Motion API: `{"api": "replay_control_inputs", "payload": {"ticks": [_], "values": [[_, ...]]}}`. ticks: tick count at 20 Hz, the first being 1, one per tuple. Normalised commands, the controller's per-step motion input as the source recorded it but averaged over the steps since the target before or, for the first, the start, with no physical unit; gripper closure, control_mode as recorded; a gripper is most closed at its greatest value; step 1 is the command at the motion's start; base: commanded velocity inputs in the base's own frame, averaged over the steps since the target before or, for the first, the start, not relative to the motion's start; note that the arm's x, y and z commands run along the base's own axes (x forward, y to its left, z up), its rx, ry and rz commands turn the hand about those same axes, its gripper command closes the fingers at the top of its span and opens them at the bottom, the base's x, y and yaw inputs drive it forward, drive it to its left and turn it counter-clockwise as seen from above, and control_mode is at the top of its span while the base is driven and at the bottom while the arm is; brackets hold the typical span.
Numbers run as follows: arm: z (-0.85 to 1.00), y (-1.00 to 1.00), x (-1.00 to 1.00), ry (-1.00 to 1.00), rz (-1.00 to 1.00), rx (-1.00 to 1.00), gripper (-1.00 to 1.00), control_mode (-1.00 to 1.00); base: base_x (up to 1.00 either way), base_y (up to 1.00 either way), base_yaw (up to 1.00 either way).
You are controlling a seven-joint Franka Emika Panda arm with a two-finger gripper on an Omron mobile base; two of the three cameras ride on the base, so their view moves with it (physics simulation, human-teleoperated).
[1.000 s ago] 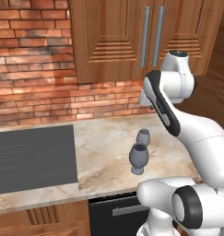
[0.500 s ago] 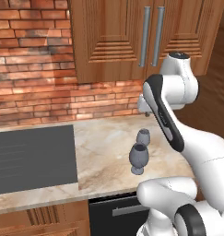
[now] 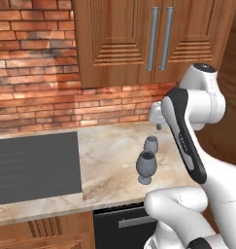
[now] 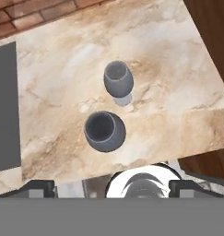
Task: Retrieve the wine glasses from the counter and place one next to each plate.
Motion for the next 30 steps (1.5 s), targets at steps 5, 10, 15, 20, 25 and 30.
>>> {"api": "replay_control_inputs", "payload": {"ticks": [5, 10, 15, 20, 25, 30], "values": [[-0.01, 0.0, -0.1, 0.0, -0.35, 0.15, -1.0, -1.0, 0.0, 0.0, 0.0], [-0.01, 0.0, 0.0, 0.0, -0.37, 0.07, -1.0, -1.0, 0.0, 0.0, 0.0], [0.0, 0.0, 0.0, 0.0, -0.34, 0.19, -1.0, -1.0, 0.0, 0.0, 0.0], [-0.01, 0.0, 0.02, 0.0, -0.32, 0.21, -1.0, -1.0, 0.0, 0.0, 0.0], [-0.12, 0.0, 0.1, 0.0, -0.18, 0.18, -1.0, -1.0, 0.0, 0.0, 0.0], [-0.34, 0.0, 0.25, 0.03, 0.0, 0.14, -1.0, -1.0, 0.0, 0.0, 0.0]]}}
